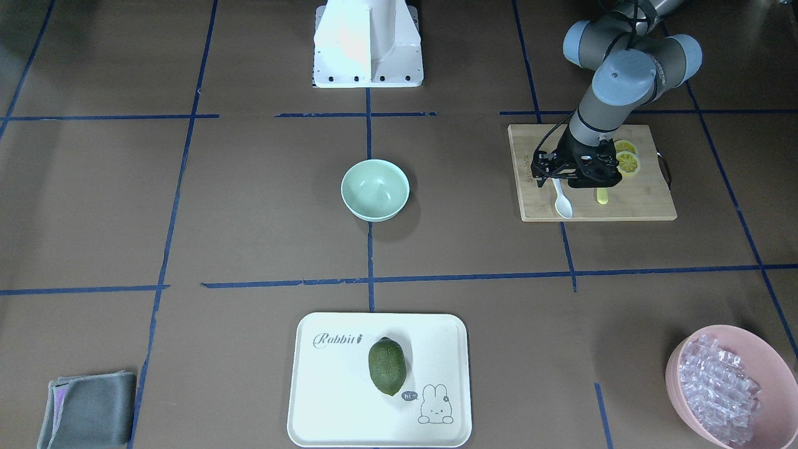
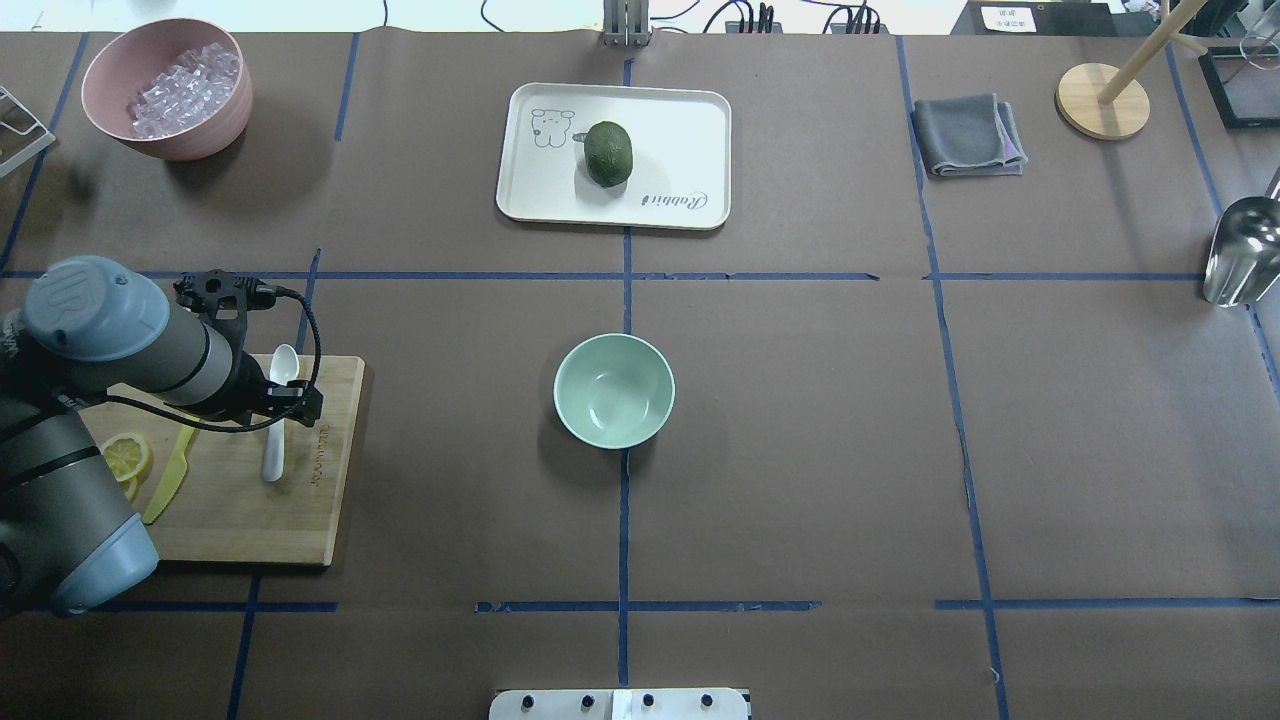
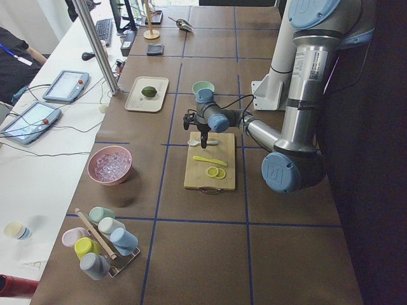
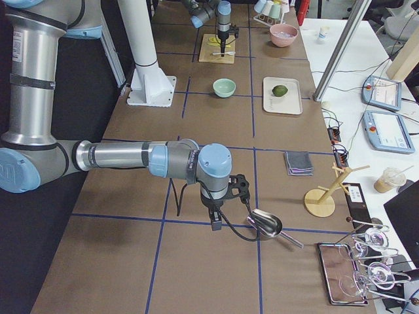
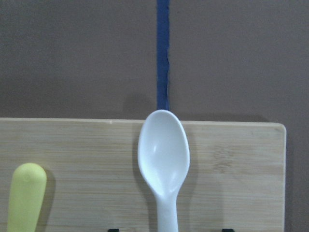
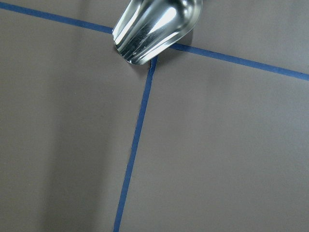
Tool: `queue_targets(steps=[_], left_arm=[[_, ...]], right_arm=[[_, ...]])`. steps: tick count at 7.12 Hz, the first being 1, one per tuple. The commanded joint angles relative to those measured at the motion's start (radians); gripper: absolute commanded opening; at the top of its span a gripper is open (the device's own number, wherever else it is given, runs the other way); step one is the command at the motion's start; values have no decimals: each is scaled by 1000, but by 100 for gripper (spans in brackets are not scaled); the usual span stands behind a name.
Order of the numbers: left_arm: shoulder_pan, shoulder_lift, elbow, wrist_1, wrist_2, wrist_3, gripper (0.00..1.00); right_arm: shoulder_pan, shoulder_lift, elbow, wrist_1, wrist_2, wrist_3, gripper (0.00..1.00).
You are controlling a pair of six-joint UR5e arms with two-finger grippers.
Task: Place spoon in bowl
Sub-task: 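Close the left gripper on the white spoon handle and lift it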
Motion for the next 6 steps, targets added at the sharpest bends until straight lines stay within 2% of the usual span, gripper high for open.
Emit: queue_targets(steps=[1,2,3,6], left_arm=[[6,0,1,0,0,0,39],[5,3,-1,0,2,0,7],[5,11,-11,2,2,2,0],[-1,14,-21,2,2,3,0]], right_arm=[[0,-3,0,0,0,-1,100],[-1,-5,0,0,0,-2,100],[-1,-6,1,0,0,0,100],[0,-6,1,0,0,0,100]])
